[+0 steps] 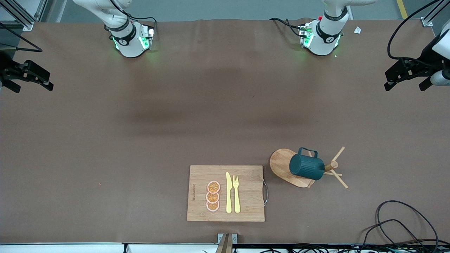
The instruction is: Transfer cup from left to right arm and place
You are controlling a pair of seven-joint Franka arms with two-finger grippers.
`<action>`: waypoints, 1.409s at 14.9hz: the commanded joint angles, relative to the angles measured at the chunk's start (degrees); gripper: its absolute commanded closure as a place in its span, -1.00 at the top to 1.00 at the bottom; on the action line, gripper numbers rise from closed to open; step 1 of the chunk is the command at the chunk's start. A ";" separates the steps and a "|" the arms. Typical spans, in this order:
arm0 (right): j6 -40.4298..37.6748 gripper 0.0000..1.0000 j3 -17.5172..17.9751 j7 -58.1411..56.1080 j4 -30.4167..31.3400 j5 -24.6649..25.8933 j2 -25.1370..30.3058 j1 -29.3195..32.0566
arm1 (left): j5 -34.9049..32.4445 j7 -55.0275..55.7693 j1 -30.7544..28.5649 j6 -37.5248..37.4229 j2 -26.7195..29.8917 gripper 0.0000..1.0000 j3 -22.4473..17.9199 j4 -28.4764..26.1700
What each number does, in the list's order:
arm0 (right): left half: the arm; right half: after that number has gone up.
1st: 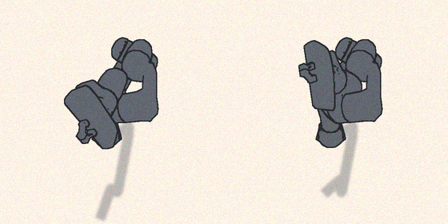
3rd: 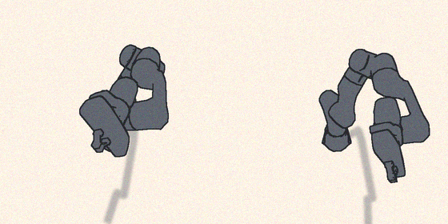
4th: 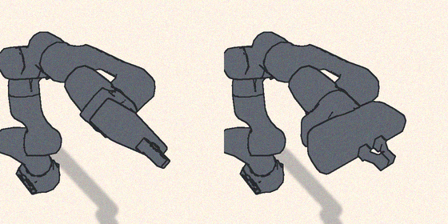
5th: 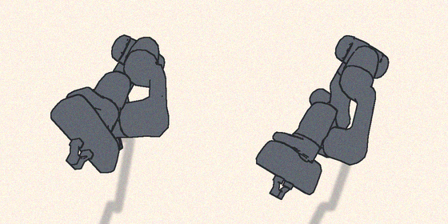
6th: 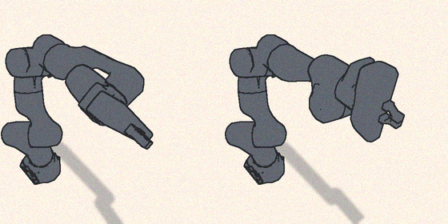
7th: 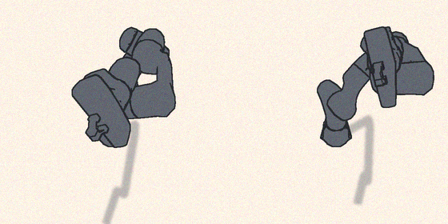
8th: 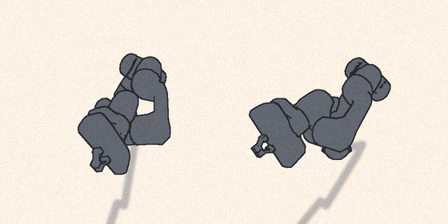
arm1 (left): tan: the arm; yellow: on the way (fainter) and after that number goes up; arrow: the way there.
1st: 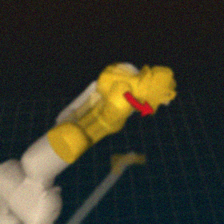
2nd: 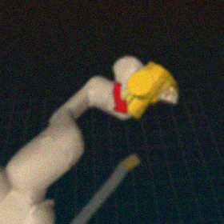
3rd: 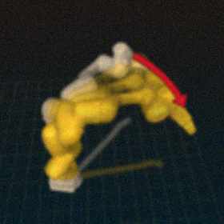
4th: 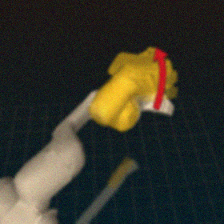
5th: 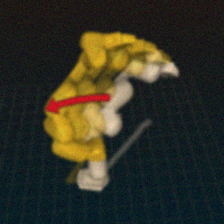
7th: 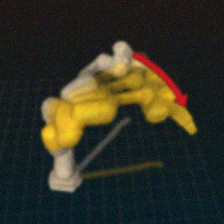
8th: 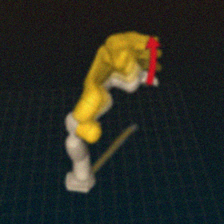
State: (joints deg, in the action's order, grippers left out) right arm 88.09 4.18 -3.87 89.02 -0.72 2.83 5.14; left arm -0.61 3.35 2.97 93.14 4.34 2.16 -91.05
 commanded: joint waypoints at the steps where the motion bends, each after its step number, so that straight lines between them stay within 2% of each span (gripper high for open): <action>1: -0.55 1.00 -0.13 0.00 0.19 0.46 0.78 -0.22 | -1.85 0.08 -0.33 0.38 0.49 1.00 2.22 -0.36; 4: -0.55 1.00 -0.13 0.00 0.19 0.46 0.78 -0.13 | -1.68 0.78 -0.07 0.11 -0.56 1.00 2.94 -0.27; 7: -0.55 1.00 -0.13 0.00 0.19 0.46 0.78 -0.13 | -0.80 9.98 -0.42 0.55 -2.75 1.00 3.03 -0.10; 11: -0.55 1.00 -0.13 0.00 0.19 0.46 0.78 -0.13 | 0.87 30.00 0.36 5.46 -7.41 1.00 3.20 0.34; 15: -0.64 1.00 -0.13 -0.08 0.19 0.46 0.78 -0.13 | 1.84 53.73 3.35 6.97 -11.71 1.00 4.26 2.71; 17: -0.55 1.00 -0.13 -0.08 0.28 0.46 0.78 -0.13 | 2.62 60.96 3.79 8.27 -13.91 1.00 4.70 2.89; 19: -0.64 1.00 -0.13 -0.08 0.28 0.46 0.78 -0.13 | 6.74 66.59 4.14 11.17 -16.63 1.00 4.96 2.89; 21: -0.64 1.00 -0.13 -0.08 0.19 0.46 0.78 -0.13 | 9.39 69.59 4.23 17.22 -18.92 1.00 4.96 2.89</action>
State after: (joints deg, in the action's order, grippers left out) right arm 88.00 4.14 -3.88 89.02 -0.71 2.83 5.13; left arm 6.27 69.54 7.22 106.60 -11.40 7.15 -90.08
